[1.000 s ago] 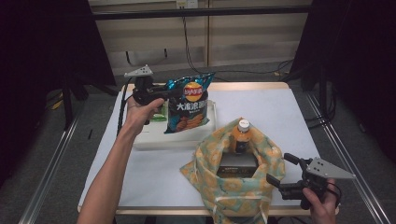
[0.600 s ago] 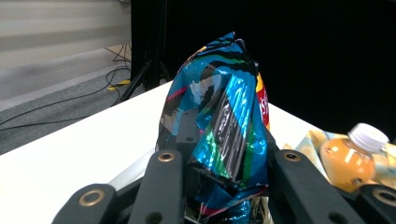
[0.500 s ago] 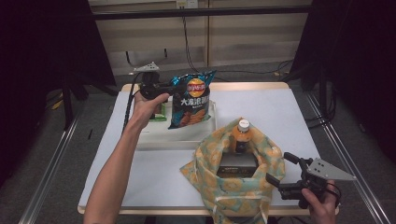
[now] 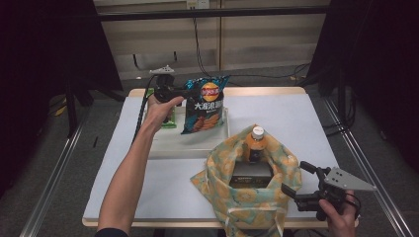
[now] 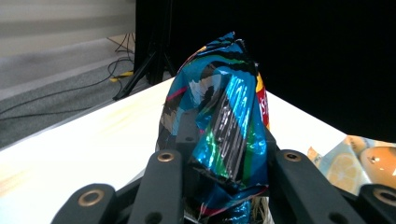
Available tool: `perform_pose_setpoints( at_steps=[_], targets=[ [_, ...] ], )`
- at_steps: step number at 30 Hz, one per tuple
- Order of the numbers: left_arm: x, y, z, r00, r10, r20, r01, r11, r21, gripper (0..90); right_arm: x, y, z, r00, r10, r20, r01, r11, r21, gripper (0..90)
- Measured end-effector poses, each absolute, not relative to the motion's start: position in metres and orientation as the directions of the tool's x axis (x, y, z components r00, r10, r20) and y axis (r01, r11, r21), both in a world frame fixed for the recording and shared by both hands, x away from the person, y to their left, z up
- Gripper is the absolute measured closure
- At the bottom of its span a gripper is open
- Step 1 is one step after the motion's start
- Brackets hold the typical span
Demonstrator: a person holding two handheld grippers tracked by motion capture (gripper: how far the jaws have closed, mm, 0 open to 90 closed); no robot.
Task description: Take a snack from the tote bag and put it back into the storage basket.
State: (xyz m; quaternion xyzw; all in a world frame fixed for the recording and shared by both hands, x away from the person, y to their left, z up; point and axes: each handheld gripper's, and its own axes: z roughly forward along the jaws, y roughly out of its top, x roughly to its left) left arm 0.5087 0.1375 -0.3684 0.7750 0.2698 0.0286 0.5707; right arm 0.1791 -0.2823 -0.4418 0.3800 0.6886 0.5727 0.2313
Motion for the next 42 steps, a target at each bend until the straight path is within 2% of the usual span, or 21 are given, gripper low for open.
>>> perform_pose_setpoints(
  at_steps=[6, 19, 22, 30, 34, 42],
  targets=[
    [0.516, 0.137, -0.377, 0.841, 0.471, -0.267, 0.397, -0.203, 0.895, 72.1, 0.180, -0.282, -0.442, -0.608, 0.786, 0.117, 0.260, 0.057, 0.964, 0.0],
    [0.528, 0.134, -0.373, 0.817, 0.541, -0.199, 0.389, -0.262, 0.883, 67.8, 0.180, -0.282, -0.442, -0.615, 0.780, 0.110, 0.256, 0.066, 0.964, 0.0],
    [0.529, 0.136, -0.375, 0.807, 0.558, -0.192, 0.394, -0.268, 0.879, 61.8, 0.180, -0.282, -0.442, -0.615, 0.780, 0.115, 0.261, 0.065, 0.963, 0.0],
    [0.532, 0.142, -0.377, 0.782, 0.588, -0.209, 0.423, -0.253, 0.870, 54.8, 0.180, -0.282, -0.443, -0.618, 0.777, 0.115, 0.263, 0.067, 0.962, 0.0],
    [0.534, 0.143, -0.379, 0.755, 0.614, -0.228, 0.454, -0.239, 0.858, 43.0, 0.180, -0.282, -0.443, -0.622, 0.774, 0.114, 0.261, 0.069, 0.963, 0.0],
    [0.536, 0.146, -0.378, 0.727, 0.646, -0.235, 0.461, -0.204, 0.864, 27.5, 0.180, -0.281, -0.443, -0.629, 0.768, 0.119, 0.265, 0.068, 0.962, 0.0]
  ],
)
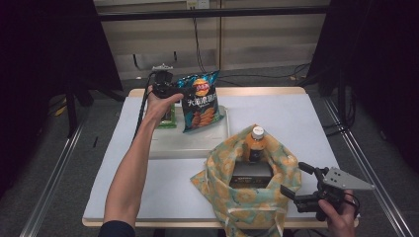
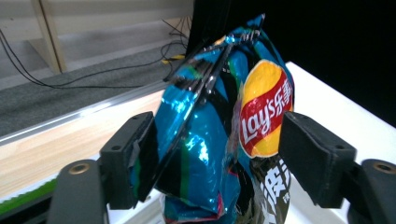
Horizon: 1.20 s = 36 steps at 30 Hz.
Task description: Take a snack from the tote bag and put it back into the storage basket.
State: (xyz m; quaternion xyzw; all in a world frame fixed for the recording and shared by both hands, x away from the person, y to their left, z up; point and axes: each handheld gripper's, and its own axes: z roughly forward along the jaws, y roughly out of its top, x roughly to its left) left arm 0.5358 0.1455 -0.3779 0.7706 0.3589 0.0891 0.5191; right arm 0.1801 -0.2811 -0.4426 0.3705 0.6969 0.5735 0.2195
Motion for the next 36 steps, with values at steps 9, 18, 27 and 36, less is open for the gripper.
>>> perform_pose_setpoints(
  at_steps=[9, 18, 27, 36],
  targets=[
    [0.529, 0.160, -0.362, 0.709, 0.672, -0.213, 0.434, -0.178, 0.883, 23.0, 0.182, -0.282, -0.443, -0.629, 0.767, 0.126, 0.272, 0.066, 0.960, 0.0],
    [0.503, 0.172, -0.354, 0.718, 0.670, -0.189, 0.399, -0.174, 0.900, 17.5, 0.182, -0.282, -0.444, -0.626, 0.769, 0.127, 0.276, 0.066, 0.959, 0.0],
    [0.478, 0.170, -0.362, 0.798, 0.575, -0.181, 0.366, -0.225, 0.903, 44.1, 0.183, -0.280, -0.444, -0.626, 0.770, 0.125, 0.279, 0.072, 0.958, 0.0],
    [0.466, 0.147, -0.405, 0.861, 0.469, -0.199, 0.388, -0.351, 0.852, 89.8, 0.182, -0.281, -0.444, -0.628, 0.768, 0.124, 0.278, 0.072, 0.958, 0.0]
  ],
)
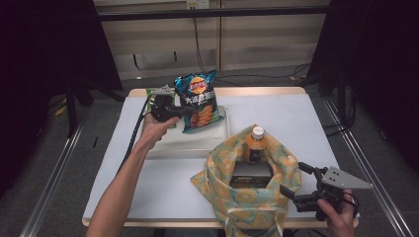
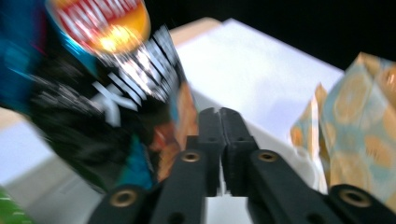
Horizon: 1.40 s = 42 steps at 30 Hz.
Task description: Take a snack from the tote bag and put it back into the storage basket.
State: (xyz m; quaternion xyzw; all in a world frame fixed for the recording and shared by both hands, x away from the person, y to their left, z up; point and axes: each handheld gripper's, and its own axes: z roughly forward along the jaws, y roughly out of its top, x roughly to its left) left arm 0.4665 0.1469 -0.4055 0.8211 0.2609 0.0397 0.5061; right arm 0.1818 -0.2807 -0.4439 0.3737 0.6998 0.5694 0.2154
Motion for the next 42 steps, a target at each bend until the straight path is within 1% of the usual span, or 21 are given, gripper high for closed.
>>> perform_pose_setpoints(
  at_steps=[2, 5, 8, 12, 15, 20, 23, 26, 42],
  targets=[
    [0.466, 0.142, -0.415, 0.868, 0.453, -0.202, 0.396, -0.387, 0.833, 90.0, 0.182, -0.281, -0.444, -0.629, 0.768, 0.122, 0.276, 0.074, 0.958, 0.0],
    [0.466, 0.137, -0.424, 0.869, 0.457, -0.191, 0.403, -0.429, 0.808, 90.0, 0.182, -0.280, -0.444, -0.627, 0.769, 0.124, 0.281, 0.076, 0.957, 0.0],
    [0.468, 0.136, -0.433, 0.861, 0.462, -0.214, 0.430, -0.435, 0.791, 90.0, 0.182, -0.280, -0.444, -0.630, 0.767, 0.126, 0.286, 0.078, 0.955, 0.0],
    [0.474, 0.133, -0.440, 0.852, 0.477, -0.215, 0.453, -0.467, 0.759, 90.0, 0.183, -0.281, -0.445, -0.628, 0.768, 0.129, 0.289, 0.076, 0.954, 0.0],
    [0.478, 0.131, -0.443, 0.840, 0.493, -0.226, 0.473, -0.462, 0.751, 90.0, 0.183, -0.280, -0.445, -0.631, 0.765, 0.128, 0.291, 0.081, 0.953, 0.0],
    [0.487, 0.127, -0.451, 0.824, 0.522, -0.220, 0.504, -0.498, 0.706, 90.0, 0.184, -0.280, -0.445, -0.630, 0.766, 0.125, 0.291, 0.083, 0.953, 0.0],
    [0.490, 0.127, -0.455, 0.818, 0.526, -0.231, 0.515, -0.493, 0.701, 90.0, 0.183, -0.281, -0.445, -0.629, 0.767, 0.125, 0.292, 0.084, 0.953, 0.0],
    [0.494, 0.127, -0.453, 0.815, 0.538, -0.213, 0.522, -0.522, 0.674, 90.0, 0.183, -0.281, -0.445, -0.631, 0.766, 0.122, 0.292, 0.088, 0.952, 0.0],
    [0.501, 0.132, -0.460, 0.782, 0.584, -0.219, 0.557, -0.496, 0.666, 89.9, 0.183, -0.281, -0.445, -0.634, 0.764, 0.120, 0.289, 0.091, 0.953, 0.0]
  ],
)
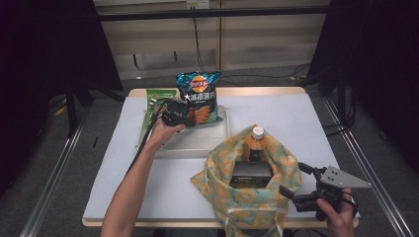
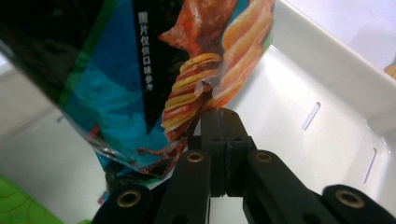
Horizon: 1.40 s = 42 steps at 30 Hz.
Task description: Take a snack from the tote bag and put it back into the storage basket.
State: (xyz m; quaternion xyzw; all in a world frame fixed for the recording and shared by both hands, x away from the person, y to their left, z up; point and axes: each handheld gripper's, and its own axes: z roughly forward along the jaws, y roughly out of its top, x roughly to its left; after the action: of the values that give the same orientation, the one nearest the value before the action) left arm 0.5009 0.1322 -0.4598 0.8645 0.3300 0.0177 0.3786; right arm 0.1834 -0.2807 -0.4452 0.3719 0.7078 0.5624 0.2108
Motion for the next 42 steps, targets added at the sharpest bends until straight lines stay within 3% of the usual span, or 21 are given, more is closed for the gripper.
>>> perform_pose_setpoints(
  at_steps=[9, 13, 20, 27, 42],
  targets=[
    [0.499, 0.135, -0.458, 0.785, 0.583, -0.209, 0.549, -0.499, 0.671, 87.2, 0.183, -0.280, -0.445, -0.638, 0.761, 0.122, 0.292, 0.092, 0.952, 0.0],
    [0.489, 0.141, -0.456, 0.782, 0.575, -0.239, 0.543, -0.442, 0.714, 84.8, 0.183, -0.281, -0.445, -0.641, 0.758, 0.119, 0.294, 0.099, 0.951, 0.0],
    [0.465, 0.146, -0.439, 0.815, 0.540, -0.208, 0.481, -0.433, 0.762, 83.7, 0.184, -0.280, -0.443, -0.614, 0.780, 0.125, 0.295, 0.079, 0.952, 0.0],
    [0.431, 0.138, -0.418, 0.867, 0.460, -0.190, 0.400, -0.418, 0.815, 73.0, 0.186, -0.283, -0.438, -0.562, 0.816, 0.134, 0.291, 0.044, 0.956, 8.9],
    [0.362, 0.125, -0.388, 0.930, 0.330, -0.163, 0.292, -0.391, 0.873, 72.1, 0.206, -0.280, -0.412, -0.572, 0.813, 0.112, 0.283, 0.068, 0.957, 33.7]
  ],
)
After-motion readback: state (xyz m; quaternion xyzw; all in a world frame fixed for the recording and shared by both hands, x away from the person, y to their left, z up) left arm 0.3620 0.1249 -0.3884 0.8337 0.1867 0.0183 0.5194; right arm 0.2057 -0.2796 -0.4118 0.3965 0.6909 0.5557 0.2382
